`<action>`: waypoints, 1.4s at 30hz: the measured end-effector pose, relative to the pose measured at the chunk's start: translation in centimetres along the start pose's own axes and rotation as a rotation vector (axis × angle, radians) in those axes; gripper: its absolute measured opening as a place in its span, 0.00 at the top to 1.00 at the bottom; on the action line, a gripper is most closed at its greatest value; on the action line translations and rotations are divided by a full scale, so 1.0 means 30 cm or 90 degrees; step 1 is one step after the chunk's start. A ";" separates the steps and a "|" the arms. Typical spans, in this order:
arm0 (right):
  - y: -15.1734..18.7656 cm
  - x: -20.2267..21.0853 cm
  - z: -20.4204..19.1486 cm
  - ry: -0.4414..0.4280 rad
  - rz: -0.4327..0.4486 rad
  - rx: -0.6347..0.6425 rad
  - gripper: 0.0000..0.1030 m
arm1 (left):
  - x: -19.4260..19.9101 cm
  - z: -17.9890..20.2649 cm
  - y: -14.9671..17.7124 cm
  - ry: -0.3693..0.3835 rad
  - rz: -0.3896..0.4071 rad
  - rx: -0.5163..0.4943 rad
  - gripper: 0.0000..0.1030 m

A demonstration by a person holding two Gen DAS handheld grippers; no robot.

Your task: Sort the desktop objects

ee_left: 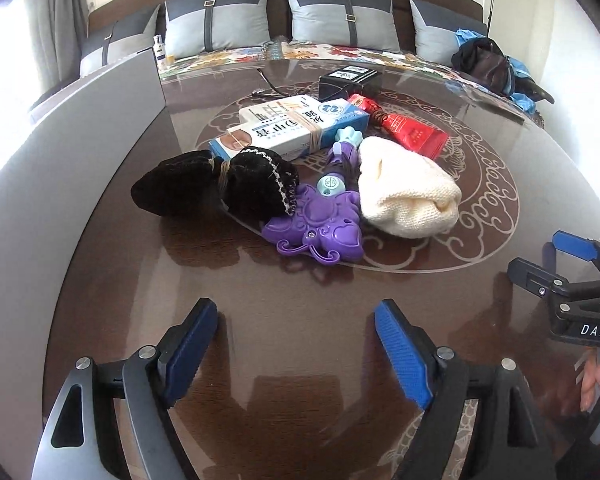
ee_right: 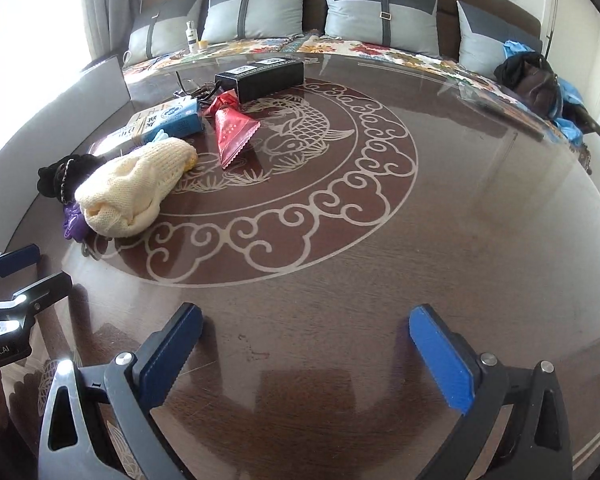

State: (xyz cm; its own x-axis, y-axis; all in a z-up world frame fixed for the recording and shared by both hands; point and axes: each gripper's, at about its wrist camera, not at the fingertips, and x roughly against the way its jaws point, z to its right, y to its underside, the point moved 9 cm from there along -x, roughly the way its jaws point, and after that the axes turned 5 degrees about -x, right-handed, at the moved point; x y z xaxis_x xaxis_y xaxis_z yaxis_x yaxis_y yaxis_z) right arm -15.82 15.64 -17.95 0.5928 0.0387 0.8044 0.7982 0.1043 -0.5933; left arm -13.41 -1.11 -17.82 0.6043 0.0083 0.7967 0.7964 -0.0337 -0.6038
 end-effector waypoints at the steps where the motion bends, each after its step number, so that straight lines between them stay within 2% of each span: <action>1: 0.000 0.000 0.000 0.000 0.000 0.000 0.00 | 0.000 0.002 -0.001 0.004 0.003 0.000 0.15; 3: 0.000 0.000 0.000 0.000 0.000 0.000 0.00 | -0.005 0.010 -0.006 0.004 0.000 -0.006 0.12; 6: 0.000 -0.001 0.000 0.000 0.000 0.000 0.00 | -0.018 0.026 -0.007 0.016 -0.012 -0.018 0.00; 42: 0.001 -0.001 0.002 0.002 -0.001 0.001 0.00 | -0.014 0.036 -0.003 0.017 -0.010 -0.017 0.00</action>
State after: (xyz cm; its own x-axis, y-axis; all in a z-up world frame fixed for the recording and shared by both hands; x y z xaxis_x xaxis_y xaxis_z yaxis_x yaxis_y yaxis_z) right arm -15.82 15.69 -17.98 0.5915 0.0356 0.8056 0.7993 0.1055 -0.5916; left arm -13.70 -0.01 -18.13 0.5902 -0.0176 0.8070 0.8051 -0.0600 -0.5901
